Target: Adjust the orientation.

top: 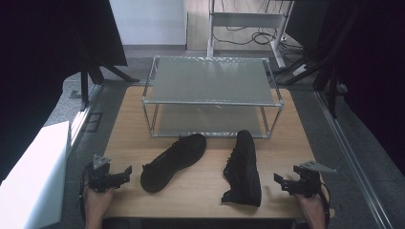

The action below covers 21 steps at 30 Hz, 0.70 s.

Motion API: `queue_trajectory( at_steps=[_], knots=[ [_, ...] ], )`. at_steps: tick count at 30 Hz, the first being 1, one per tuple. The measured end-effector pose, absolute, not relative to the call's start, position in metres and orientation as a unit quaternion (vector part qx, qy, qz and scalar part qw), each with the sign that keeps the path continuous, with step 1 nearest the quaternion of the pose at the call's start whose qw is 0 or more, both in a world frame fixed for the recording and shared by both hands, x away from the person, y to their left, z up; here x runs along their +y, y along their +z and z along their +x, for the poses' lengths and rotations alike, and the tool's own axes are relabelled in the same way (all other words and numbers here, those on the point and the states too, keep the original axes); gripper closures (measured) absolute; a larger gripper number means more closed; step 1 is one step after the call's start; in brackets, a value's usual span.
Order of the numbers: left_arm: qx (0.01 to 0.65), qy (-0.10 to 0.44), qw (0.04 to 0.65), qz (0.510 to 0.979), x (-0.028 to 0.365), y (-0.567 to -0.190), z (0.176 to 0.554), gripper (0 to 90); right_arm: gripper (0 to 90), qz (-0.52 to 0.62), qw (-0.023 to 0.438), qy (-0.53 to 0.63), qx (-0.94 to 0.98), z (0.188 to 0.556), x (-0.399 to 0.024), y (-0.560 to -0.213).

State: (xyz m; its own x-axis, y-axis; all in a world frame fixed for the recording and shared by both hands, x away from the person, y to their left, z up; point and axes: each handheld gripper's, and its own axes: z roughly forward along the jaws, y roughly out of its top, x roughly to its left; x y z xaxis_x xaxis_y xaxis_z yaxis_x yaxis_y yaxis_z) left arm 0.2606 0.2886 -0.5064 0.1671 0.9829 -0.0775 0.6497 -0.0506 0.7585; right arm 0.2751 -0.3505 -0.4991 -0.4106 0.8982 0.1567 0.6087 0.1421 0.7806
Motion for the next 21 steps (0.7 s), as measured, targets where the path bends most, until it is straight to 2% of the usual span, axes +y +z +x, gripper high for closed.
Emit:
queue_trajectory(
  at_steps=[5,14,21],
  knots=[
    [0.597,0.239,0.367,0.672,0.2888,-0.5035,0.2595,1.0,3.9,0.511,0.173,0.408,0.736,0.2754,-0.3494,-0.4997],
    [0.582,0.238,0.375,0.681,0.2851,-0.503,0.2626,0.6,5.4,0.51,0.165,0.407,0.74,0.2762,-0.3476,-0.5015],
    [0.591,0.226,0.352,0.69,0.2802,-0.5005,0.2661,0.0,6.1,0.498,0.164,0.421,0.74,0.2756,-0.3446,-0.4994]
  ],
)
